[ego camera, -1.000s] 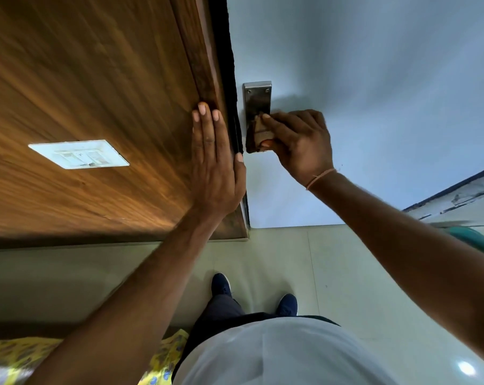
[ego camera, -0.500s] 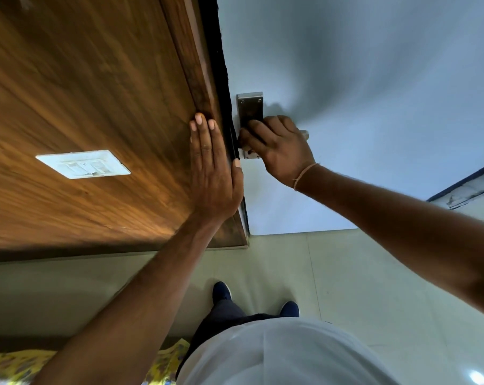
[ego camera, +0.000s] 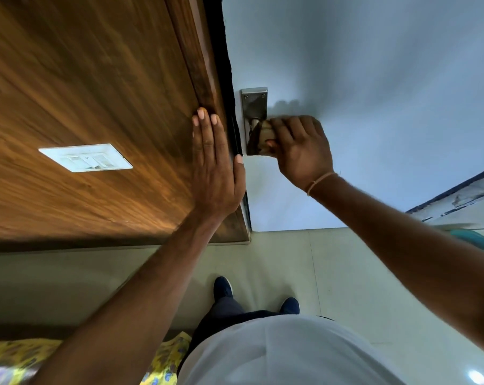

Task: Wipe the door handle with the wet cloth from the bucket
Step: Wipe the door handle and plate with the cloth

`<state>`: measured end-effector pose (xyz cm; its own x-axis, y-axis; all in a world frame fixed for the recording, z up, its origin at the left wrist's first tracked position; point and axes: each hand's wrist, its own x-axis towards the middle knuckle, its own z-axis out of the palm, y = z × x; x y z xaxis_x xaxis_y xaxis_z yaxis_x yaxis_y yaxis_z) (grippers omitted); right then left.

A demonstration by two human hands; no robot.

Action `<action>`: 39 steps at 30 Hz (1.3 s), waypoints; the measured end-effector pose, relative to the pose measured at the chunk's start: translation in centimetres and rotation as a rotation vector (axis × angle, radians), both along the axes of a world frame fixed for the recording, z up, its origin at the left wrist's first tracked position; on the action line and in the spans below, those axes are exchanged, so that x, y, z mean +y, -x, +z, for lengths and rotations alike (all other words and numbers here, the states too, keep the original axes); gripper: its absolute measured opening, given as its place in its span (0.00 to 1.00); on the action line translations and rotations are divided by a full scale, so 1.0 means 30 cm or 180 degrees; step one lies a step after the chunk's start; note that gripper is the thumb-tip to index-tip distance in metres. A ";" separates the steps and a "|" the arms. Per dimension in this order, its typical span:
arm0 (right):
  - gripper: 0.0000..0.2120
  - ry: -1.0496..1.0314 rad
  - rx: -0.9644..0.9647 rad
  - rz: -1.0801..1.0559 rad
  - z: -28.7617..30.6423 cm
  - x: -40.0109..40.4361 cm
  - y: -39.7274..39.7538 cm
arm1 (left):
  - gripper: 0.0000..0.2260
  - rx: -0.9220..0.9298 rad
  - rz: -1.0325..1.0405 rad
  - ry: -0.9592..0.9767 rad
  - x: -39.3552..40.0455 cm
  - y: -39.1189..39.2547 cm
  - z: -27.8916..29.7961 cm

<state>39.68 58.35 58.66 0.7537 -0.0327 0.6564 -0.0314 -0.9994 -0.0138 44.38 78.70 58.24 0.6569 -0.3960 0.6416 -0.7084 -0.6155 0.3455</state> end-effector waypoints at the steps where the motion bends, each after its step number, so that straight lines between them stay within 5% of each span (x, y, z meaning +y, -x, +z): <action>1: 0.18 -0.0075 -0.0040 -0.0111 -0.006 0.008 0.011 | 0.32 -0.0002 0.0015 -0.0009 -0.002 0.001 -0.001; 11: 0.15 -0.0130 -0.0339 0.0020 -0.027 0.119 -0.064 | 0.31 -0.0014 -0.0004 0.0076 0.000 -0.009 -0.003; 22: 0.12 0.1469 -0.0064 0.1122 0.027 0.061 -0.162 | 0.32 0.0011 -0.0009 0.0017 -0.002 -0.009 -0.010; 30: 0.17 0.0514 -0.0027 0.0506 0.008 -0.018 -0.063 | 0.32 -0.0013 -0.0031 0.0023 -0.006 -0.011 -0.006; 39: 0.16 -0.0319 0.1114 0.0227 0.144 0.010 -0.079 | 0.33 0.0026 0.0020 0.0058 -0.016 0.003 0.005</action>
